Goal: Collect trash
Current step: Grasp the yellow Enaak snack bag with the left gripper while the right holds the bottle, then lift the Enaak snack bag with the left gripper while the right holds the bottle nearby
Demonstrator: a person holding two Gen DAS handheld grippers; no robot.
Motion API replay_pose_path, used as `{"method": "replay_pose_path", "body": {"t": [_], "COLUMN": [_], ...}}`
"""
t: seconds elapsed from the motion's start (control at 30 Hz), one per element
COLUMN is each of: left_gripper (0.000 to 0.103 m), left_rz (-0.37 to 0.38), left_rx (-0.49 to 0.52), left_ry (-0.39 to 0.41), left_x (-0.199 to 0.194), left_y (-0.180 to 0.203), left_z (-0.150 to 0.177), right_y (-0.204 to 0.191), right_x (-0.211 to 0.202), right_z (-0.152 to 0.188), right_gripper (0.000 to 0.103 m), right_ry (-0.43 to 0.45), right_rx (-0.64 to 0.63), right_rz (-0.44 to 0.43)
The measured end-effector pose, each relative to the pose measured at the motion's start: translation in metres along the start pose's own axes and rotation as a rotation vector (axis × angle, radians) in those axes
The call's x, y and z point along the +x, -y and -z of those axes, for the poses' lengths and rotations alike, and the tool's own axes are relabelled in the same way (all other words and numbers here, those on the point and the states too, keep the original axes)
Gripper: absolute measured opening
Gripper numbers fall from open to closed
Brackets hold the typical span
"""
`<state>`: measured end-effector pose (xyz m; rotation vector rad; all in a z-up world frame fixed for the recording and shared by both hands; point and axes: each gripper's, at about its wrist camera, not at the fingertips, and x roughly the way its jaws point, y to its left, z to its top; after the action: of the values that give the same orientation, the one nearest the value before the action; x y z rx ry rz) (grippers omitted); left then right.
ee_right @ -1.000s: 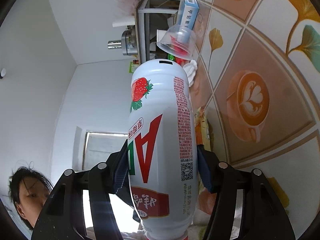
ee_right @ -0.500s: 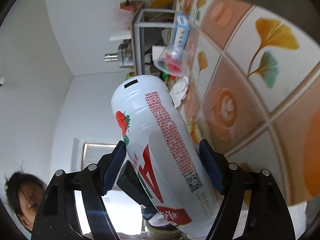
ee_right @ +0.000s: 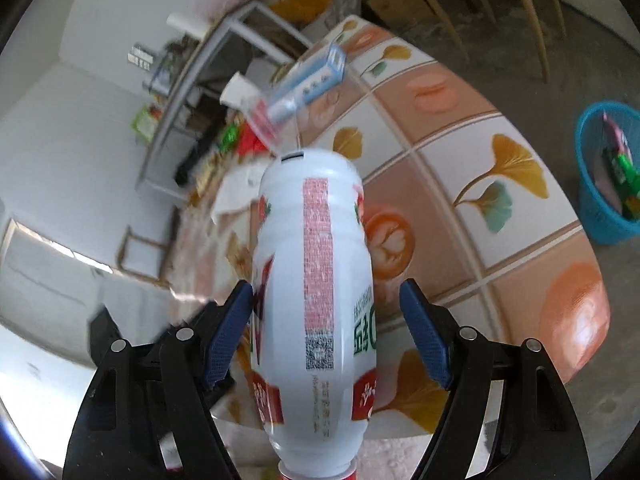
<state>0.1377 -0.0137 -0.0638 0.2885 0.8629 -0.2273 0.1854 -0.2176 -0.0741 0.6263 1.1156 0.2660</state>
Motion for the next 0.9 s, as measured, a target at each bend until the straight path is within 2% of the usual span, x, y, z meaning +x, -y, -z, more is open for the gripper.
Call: {"method": "replay_pose_path", "body": {"t": [0.13,0.2,0.27,0.4,0.47,0.53,0.6,0.67,0.77,0.83,0.9], "left_gripper": [0.058,0.058,0.058,0.057,0.057,0.057,0.058,0.059,0.062,0.062,0.062], "left_rz": [0.005,0.046,0.13,0.183,0.2,0.208,0.227,0.228,0.19,0.168,0.112], "left_rx": [-0.014,-0.045,-0.101,-0.155,-0.199,-0.204,-0.143,-0.026,0.169,0.261,0.358], "left_ry": [-0.005,-0.015,-0.03,-0.019,0.003,0.067,0.144,0.187,0.202,0.196,0.199], "left_x": [-0.003,-0.004,-0.006,-0.015,-0.022,-0.035,-0.051,-0.063,-0.067,-0.065,-0.059], "left_y": [-0.004,-0.011,-0.022,-0.038,-0.048,-0.053,-0.049,-0.033,-0.002,0.014,0.031], "left_z": [0.004,0.007,0.013,0.022,0.027,0.03,0.031,0.033,0.038,0.041,0.045], "right_y": [-0.017,-0.028,-0.04,-0.058,-0.065,-0.067,-0.067,-0.065,-0.064,-0.064,-0.062], "right_x": [0.012,0.026,0.034,0.044,0.049,0.052,0.053,0.053,0.051,0.052,0.052], "right_z": [0.005,0.008,0.006,0.012,0.012,0.013,0.013,0.011,0.01,0.008,0.007], "right_gripper": [0.057,0.056,0.056,0.056,0.056,0.056,0.056,0.056,0.056,0.056,0.056], "right_ry": [-0.034,-0.04,-0.051,-0.081,-0.092,-0.098,-0.104,-0.112,-0.122,-0.129,-0.137], "right_rx": [-0.087,-0.117,-0.157,-0.225,-0.25,-0.264,-0.265,-0.26,-0.243,-0.233,-0.221], "right_rz": [0.038,0.062,0.067,0.05,0.043,0.035,0.025,0.008,-0.014,-0.027,-0.042]}}
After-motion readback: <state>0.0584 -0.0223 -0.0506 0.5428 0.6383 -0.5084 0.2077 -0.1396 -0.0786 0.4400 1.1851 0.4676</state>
